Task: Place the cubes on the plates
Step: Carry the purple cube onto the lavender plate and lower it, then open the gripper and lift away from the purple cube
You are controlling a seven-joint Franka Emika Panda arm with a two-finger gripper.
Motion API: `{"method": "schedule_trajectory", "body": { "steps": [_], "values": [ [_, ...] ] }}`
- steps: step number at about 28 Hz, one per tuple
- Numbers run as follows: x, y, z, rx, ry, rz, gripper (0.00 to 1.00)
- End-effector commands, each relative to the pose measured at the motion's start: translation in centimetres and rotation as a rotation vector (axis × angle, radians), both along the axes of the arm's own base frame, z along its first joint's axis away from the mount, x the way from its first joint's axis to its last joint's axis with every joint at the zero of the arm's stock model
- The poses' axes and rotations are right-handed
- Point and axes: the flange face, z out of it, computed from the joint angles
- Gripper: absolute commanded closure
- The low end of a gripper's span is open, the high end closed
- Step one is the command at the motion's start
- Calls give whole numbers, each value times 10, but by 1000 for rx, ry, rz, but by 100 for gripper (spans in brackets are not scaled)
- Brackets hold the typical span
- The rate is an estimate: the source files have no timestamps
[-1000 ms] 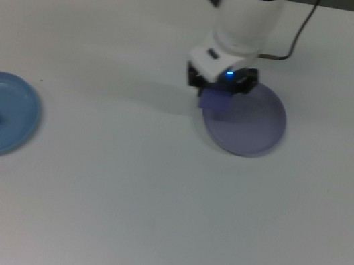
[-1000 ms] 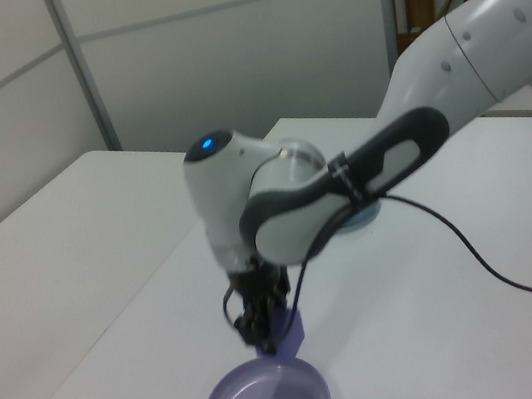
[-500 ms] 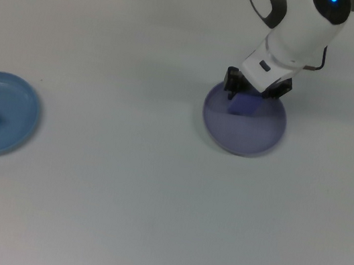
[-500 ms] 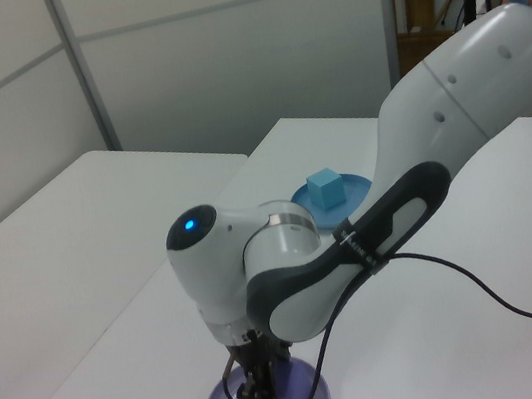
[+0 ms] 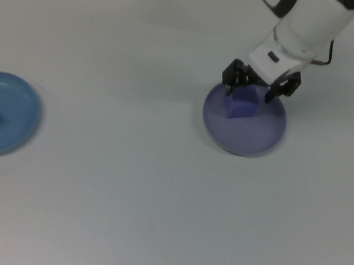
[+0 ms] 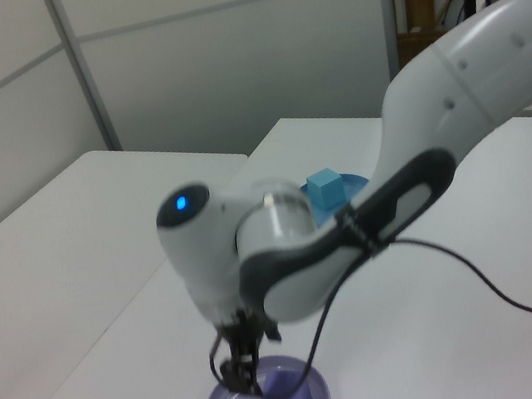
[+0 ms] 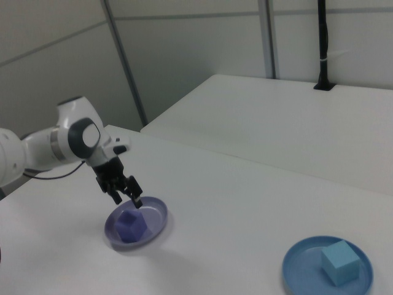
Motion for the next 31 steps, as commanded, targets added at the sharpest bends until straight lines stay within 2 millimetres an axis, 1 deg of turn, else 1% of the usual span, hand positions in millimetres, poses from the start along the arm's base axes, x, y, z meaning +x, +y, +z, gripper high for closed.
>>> {"method": "schedule_trajectory", "body": {
  "steps": [1,4,5,7,9,10,14,15,17,19,20,22,24,28,31],
  "values": [
    [-9,-35,67,7,-25,-51,0],
    [-4,-69,94,26,-11,-79,0],
    [2,-95,113,36,-2,-85,0],
    [10,-123,128,43,22,-94,0],
    [16,-151,149,53,32,-110,0],
    [18,-179,165,63,46,-127,0],
    [17,-232,193,94,34,-164,0],
    [12,-255,207,117,14,-183,0],
    [6,-276,219,140,-1,-194,0],
    [2,-290,222,156,-4,-197,0],
    [2,-304,223,160,-6,-207,0],
    [4,-308,218,163,1,-214,0],
    [4,-305,219,163,-1,-211,0],
    [5,-307,217,163,-3,-211,0],
    [7,-306,213,163,2,-208,0]
  ]
}}
